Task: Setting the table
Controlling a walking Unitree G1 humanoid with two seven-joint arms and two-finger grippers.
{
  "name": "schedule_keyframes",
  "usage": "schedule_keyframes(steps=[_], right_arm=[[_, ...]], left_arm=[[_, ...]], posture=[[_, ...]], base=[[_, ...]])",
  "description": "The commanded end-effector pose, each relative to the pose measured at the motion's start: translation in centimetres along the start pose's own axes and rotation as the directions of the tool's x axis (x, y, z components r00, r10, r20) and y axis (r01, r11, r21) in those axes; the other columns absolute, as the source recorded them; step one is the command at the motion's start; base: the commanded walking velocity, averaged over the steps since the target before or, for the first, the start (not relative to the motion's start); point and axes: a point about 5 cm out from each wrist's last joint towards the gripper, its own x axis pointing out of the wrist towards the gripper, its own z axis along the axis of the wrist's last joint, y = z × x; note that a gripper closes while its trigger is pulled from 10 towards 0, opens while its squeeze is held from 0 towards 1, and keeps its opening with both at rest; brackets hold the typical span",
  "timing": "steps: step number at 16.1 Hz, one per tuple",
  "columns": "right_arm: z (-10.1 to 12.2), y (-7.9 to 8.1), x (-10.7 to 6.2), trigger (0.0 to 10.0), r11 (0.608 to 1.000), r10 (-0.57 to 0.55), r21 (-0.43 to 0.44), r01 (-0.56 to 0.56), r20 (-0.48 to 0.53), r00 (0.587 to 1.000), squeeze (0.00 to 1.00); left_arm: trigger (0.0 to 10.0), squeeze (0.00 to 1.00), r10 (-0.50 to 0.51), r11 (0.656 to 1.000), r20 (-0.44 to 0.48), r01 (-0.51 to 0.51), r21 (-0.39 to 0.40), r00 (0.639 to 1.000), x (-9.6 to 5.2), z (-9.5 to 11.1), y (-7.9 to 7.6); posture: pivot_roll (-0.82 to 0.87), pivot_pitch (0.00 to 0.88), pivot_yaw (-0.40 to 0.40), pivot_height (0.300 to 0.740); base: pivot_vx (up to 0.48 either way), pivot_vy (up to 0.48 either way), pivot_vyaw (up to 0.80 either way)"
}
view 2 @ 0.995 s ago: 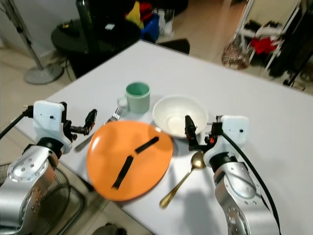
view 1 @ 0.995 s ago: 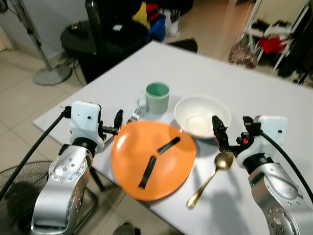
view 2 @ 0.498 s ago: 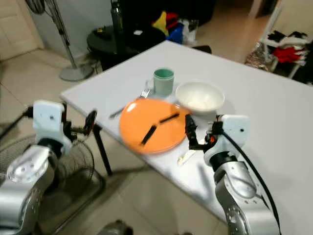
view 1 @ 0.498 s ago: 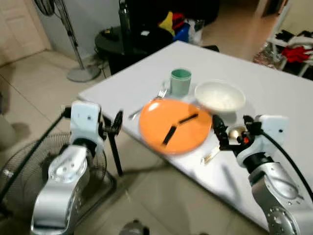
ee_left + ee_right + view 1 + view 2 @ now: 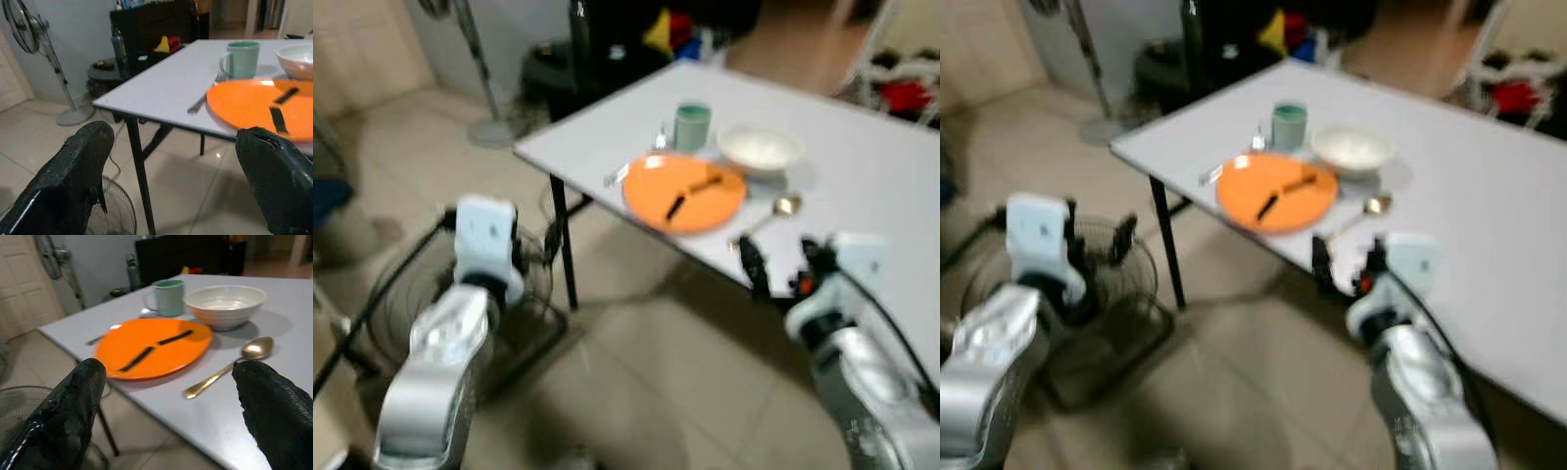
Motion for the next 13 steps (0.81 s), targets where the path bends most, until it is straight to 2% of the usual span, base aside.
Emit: schedule_keyframes(steps=[1,8,11,13], right_arm=[[0.46,0.06,0.07,10.0,1.0,0.012,-0.006,-0.012,0.022,1.0,0.0],[0.42,0.27,0.35,10.0,1.0,0.025,-0.005,-0.025,0.027,0.999,0.0],[0.27,0.47,0.42,10.0,0.997,0.059,-0.048,-0.059,0.011,0.998,0.0],[0.12,0.49,0.4,10.0,0.995,0.072,-0.071,-0.072,0.007,0.997,0.01]], left_arm=[[10.0,0.0,-0.009,1.0,-0.003,0.009,-0.002,1.0,0.06,0.04,-0.13],[10.0,0.0,-0.013,1.0,0.0,0.013,-0.002,1.0,0.08,0.04,-0.03],[10.0,0.0,-0.01,1.0,0.014,0.01,-0.001,1.0,0.07,0.31,0.15],[10.0,0.0,0.005,1.0,0.023,-0.005,-0.011,1.0,-0.16,0.38,0.14]], posture=[[0.1,0.0,0.036,0.74],[0.11,0.0,0.033,0.74],[0.12,0.0,0.023,0.74],[0.13,0.0,0.013,0.74]], base=[[-0.3,0.0,0.0],[-0.296,0.0,0.0],[-0.279,0.0,0.0],[0.0,0.0,0.8]])
